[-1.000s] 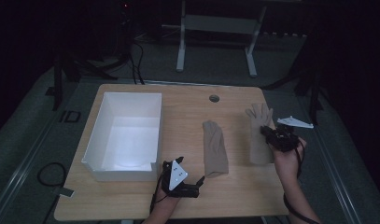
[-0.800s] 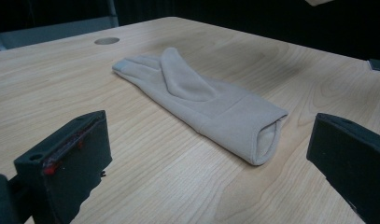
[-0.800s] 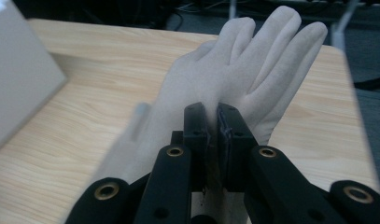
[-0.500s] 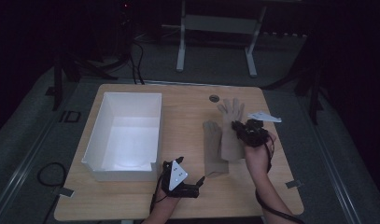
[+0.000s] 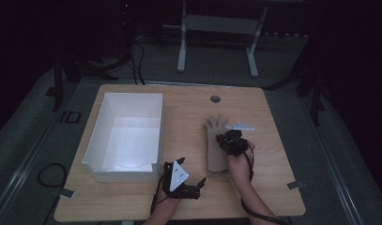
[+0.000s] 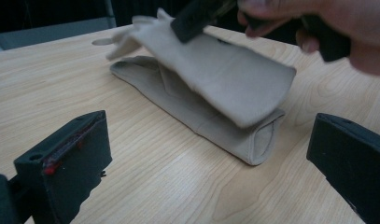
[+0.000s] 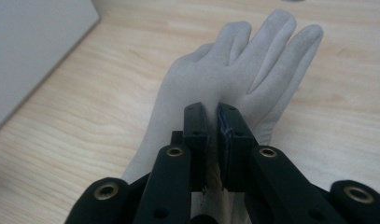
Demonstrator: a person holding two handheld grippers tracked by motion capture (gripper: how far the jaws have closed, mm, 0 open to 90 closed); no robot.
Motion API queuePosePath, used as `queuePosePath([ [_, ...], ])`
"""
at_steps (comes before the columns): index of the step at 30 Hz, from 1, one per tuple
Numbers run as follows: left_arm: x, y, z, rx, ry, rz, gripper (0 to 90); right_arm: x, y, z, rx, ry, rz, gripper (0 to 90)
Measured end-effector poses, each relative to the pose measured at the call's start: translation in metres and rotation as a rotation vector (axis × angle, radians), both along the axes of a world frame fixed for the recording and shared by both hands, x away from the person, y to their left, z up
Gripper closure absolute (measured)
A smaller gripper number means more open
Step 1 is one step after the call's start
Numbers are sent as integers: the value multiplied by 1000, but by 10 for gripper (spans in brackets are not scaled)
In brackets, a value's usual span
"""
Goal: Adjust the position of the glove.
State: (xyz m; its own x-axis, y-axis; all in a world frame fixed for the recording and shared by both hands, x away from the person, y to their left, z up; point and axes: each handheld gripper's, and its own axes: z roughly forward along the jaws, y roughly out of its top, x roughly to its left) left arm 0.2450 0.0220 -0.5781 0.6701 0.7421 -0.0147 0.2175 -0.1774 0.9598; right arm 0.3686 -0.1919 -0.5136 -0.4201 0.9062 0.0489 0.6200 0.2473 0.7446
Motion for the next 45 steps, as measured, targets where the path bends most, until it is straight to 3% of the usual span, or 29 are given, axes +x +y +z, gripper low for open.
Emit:
queuePosePath([
  [7,0,0,0,0,1,0,0,2,0,-19,-18,64,18,822],
  [13,0,0,0,-3,3,0,0,4,-1,-29,-33,82,37,803],
  [20,1,1,0,-8,6,-5,0,0,-8,-29,-28,81,34,800],
  [23,0,0,0,-5,5,-5,0,-3,-13,-26,-1,78,35,724],
  [30,0,-2,0,1,-2,3,0,-8,-31,-2,14,23,74,447],
  [33,0,-2,0,-8,-4,2,0,-7,-39,3,22,18,89,366],
  [35,0,-2,0,-16,-5,0,0,-4,-44,5,27,23,104,260],
  [39,2,-3,0,-35,0,-28,0,-3,-51,8,52,30,162,190],
  [43,4,-5,0,-47,18,-71,0,-2,-56,8,24,27,194,196],
  [45,6,-13,2,20,9,-123,0,-2,-63,11,44,-12,245,188],
])
